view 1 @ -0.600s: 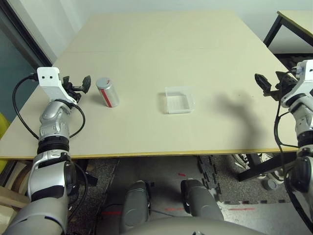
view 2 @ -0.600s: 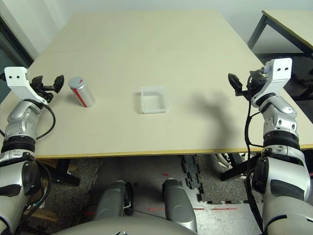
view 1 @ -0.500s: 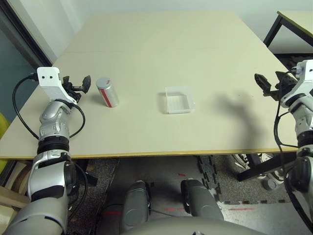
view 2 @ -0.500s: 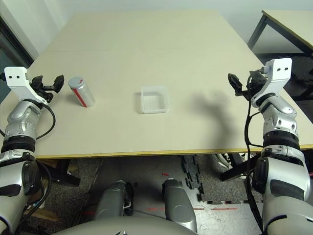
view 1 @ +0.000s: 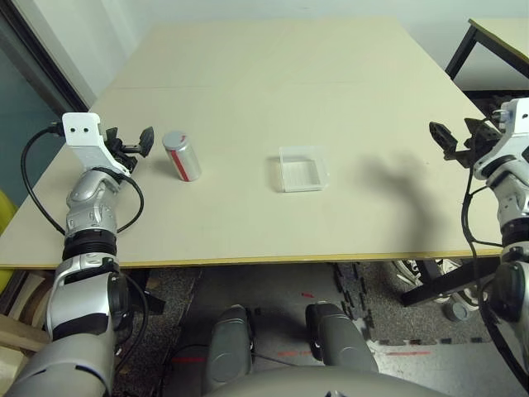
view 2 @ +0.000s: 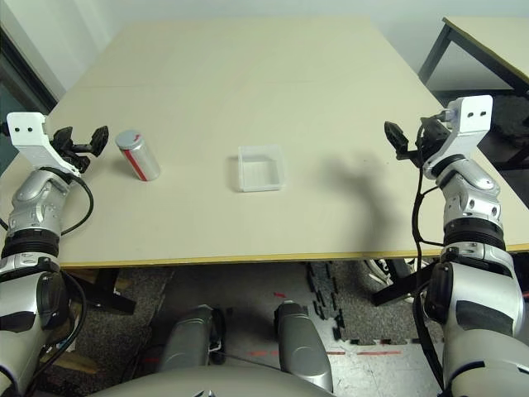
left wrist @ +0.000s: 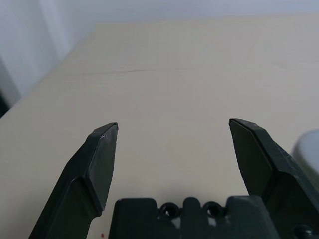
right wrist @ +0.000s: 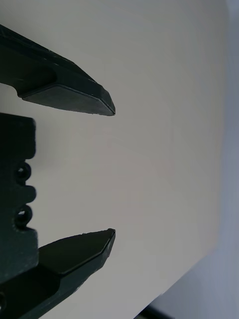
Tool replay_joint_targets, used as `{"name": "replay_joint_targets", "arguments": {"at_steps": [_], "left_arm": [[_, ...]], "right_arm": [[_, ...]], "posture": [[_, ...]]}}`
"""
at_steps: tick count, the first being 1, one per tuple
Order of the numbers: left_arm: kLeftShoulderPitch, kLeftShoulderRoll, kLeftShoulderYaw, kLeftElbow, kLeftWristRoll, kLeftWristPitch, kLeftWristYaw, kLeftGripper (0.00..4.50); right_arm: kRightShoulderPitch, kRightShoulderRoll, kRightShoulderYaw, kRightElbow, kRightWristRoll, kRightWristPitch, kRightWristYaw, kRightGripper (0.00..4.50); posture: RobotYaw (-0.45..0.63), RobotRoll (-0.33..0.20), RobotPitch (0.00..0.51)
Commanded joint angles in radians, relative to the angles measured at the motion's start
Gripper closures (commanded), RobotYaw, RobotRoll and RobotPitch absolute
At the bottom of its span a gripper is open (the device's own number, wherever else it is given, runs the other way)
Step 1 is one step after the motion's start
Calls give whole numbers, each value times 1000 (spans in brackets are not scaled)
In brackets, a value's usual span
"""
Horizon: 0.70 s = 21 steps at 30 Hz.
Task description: Pour the medicine from the bottle into the box.
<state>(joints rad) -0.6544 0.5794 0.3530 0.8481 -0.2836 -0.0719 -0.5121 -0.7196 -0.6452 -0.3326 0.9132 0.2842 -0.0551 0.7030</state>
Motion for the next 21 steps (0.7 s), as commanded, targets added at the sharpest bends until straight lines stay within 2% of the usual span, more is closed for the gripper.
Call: {"name": "replay_joint_targets", "arguments": {"at_steps": [1, 7, 12, 21], "left_arm": [[-6, 35, 13, -24, -22, 28, -39, 39], [-15, 43, 22, -74, -48, 69, -72, 39], [6, 24, 23, -184, -83, 142, -84, 39], [92, -63, 5, -511, -155, 310, -26, 39]], "right_arm": [[7, 21, 35, -97, 32, 38, 116, 0], [67, 25, 136, -282, 40, 132, 313, 0], [111, 19, 213, -412, 58, 200, 452, 0], [113, 25, 284, -457, 26, 225, 508, 0]], "posture": [[-149, 0, 58], [-144, 0, 65], [-130, 0, 70], [-115, 0, 80]]}}
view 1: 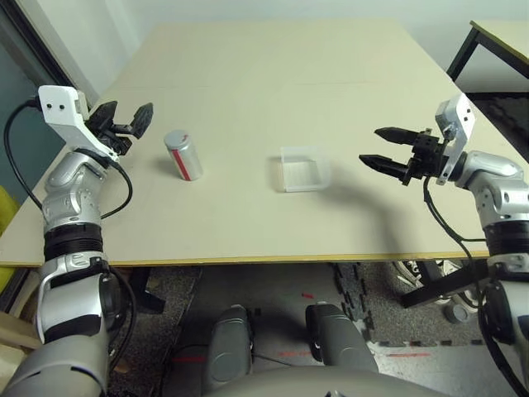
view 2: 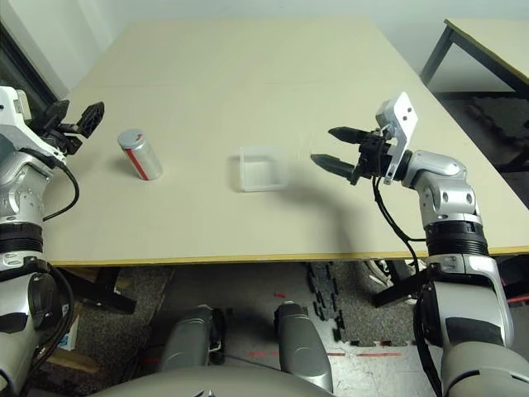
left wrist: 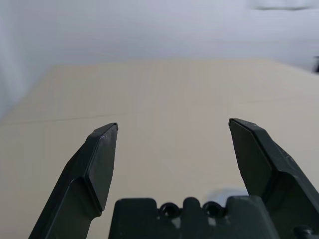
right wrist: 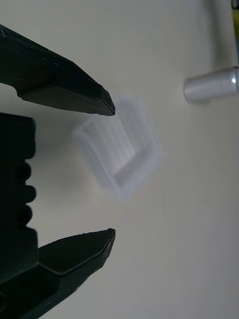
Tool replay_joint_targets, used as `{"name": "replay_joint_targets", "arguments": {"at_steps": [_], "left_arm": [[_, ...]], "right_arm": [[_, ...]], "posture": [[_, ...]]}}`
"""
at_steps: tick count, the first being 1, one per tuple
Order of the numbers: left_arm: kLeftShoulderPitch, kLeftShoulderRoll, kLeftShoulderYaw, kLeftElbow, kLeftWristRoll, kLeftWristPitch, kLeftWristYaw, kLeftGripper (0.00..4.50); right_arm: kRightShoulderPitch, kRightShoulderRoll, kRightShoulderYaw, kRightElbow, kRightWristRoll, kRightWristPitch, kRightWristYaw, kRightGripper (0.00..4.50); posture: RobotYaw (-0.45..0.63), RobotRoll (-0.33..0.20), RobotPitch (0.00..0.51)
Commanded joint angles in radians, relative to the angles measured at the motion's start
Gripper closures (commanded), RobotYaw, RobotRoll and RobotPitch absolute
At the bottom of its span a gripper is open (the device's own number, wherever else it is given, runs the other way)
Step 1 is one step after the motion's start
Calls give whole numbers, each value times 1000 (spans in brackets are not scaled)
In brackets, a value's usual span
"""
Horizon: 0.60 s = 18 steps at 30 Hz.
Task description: Pour the medicine from the bottle into the box.
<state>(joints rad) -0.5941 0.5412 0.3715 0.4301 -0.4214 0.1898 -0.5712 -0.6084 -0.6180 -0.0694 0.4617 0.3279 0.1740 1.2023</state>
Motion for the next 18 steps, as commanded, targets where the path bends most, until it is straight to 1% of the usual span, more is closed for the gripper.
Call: {"name": "replay_joint_targets", "arguments": {"at_steps": [1, 4, 6, 9, 15, 18], "left_arm": [[45, -39, -20, -129, -16, 57, 45, 39], [92, -100, -34, -247, -6, 70, 112, 39], [127, -149, -35, -323, 2, 88, 186, 39], [188, -192, -56, -412, 14, 112, 242, 39], [322, -262, -109, -549, 64, 108, 329, 39], [360, -282, -120, -576, 76, 109, 356, 39]], "right_arm": [[0, 0, 24, -2, -18, -5, 9, 0], [-3, 6, 33, 8, -20, -8, 10, 0], [-5, 10, 36, 17, -24, -12, 10, 0], [-7, 13, 36, 26, -29, -17, 11, 0], [-5, 16, 35, 36, -37, -25, 9, 0], [-1, 21, 36, 38, -40, -26, 7, 0]], "posture": [[-115, 0, 81], [-117, 0, 84], [-117, 0, 84], [-120, 0, 87], [-121, 0, 90], [-120, 0, 93]]}}
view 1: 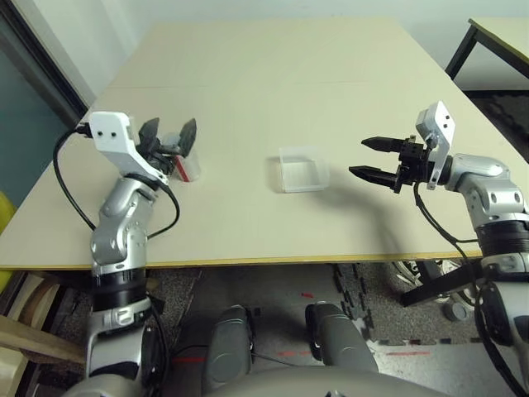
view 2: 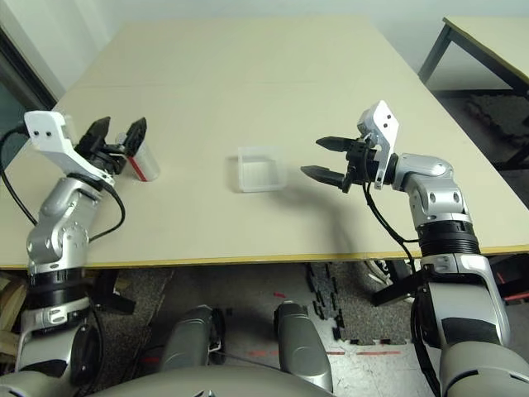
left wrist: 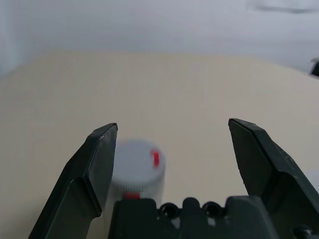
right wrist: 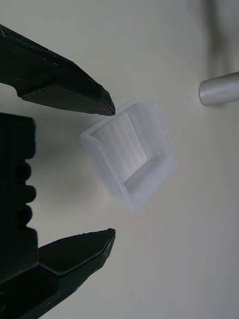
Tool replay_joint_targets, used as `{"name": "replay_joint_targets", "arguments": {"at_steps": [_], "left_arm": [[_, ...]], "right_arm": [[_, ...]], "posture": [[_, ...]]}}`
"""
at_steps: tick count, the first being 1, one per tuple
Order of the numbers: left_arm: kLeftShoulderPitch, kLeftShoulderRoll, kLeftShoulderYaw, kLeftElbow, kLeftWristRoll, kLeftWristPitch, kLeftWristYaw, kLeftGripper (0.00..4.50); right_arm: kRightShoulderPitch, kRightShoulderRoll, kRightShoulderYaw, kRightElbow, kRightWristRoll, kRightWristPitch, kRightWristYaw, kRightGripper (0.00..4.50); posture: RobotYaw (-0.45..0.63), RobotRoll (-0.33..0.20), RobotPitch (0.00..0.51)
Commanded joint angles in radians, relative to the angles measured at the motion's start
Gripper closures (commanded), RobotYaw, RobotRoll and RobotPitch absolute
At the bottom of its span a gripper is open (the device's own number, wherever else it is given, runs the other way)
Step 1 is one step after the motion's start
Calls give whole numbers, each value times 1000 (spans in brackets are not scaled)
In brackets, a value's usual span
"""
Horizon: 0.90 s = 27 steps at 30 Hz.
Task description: Pour the medicine from the bottle into the box.
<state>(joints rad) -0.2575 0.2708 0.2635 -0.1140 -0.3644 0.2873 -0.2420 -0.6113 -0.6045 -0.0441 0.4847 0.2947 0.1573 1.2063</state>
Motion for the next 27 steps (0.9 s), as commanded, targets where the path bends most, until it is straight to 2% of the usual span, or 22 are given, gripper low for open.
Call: {"name": "replay_joint_targets", "arguments": {"at_steps": [1, 12, 27], "left_arm": [[31, -14, -13, -34, 24, 6, 32, 39], [81, -8, 10, 18, 51, -52, 41, 39], [5, 29, -4, 307, 87, -201, -39, 39]], "right_arm": [[4, 8, 11, 14, -7, -10, 3, 0], [21, 18, 14, -1, -7, -1, 1, 0], [24, 13, 10, -24, -5, 13, -1, 0]], "posture": [[-120, 0, 94], [-125, 0, 99], [-150, 0, 100]]}}
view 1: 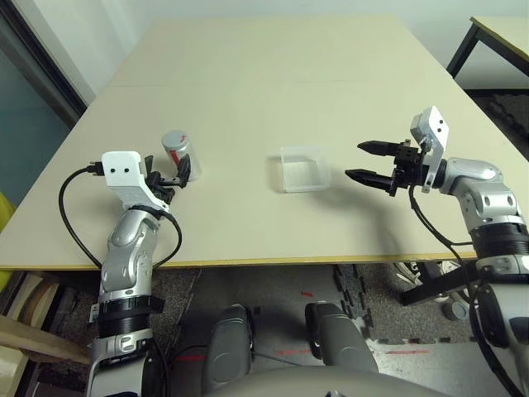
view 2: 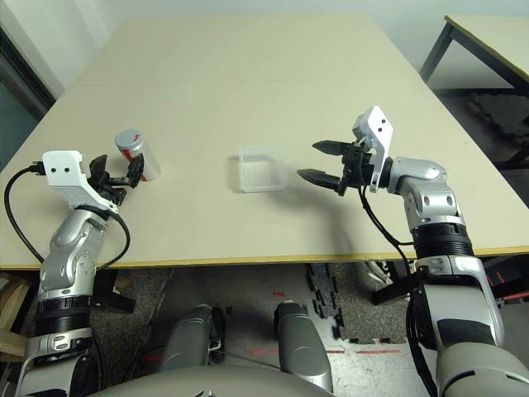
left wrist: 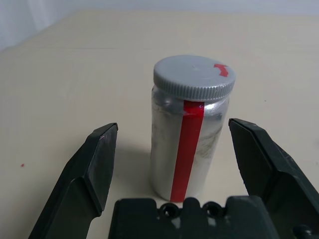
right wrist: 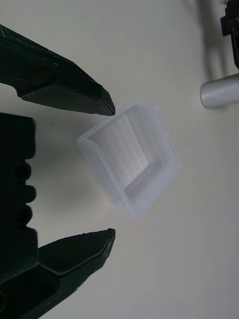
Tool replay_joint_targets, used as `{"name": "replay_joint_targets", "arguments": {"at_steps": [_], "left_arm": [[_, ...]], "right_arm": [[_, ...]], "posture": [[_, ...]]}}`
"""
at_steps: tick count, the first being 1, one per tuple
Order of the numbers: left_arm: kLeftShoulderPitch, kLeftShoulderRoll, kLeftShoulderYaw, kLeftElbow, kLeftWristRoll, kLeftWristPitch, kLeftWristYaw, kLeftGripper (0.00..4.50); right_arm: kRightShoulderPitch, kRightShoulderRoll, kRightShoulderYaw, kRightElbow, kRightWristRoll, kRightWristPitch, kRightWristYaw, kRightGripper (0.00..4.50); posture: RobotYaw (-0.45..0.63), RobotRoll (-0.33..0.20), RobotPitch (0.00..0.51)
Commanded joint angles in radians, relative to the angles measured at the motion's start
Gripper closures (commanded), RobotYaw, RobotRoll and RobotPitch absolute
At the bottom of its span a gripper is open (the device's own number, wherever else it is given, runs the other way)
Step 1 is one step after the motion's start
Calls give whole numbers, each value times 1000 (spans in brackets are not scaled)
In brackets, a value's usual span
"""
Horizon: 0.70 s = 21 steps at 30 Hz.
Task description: Pour the medicine from the bottle into the box.
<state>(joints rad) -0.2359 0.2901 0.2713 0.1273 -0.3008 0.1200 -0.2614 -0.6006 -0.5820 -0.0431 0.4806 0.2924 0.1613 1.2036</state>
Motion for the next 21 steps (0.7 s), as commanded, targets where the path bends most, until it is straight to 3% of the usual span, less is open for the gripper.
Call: {"name": "replay_joint_targets", "arguments": {"at_steps": [1, 21], "left_arm": [[-26, 10, -14, 90, 27, -43, -25, 39], [-208, 14, -41, 452, 76, -223, -82, 39]], "right_arm": [[14, -11, 8, -22, -3, 10, 2, 0], [38, -23, 2, -73, 3, 39, -9, 0]], "posture": [[-150, 0, 100], [-183, 0, 106]]}}
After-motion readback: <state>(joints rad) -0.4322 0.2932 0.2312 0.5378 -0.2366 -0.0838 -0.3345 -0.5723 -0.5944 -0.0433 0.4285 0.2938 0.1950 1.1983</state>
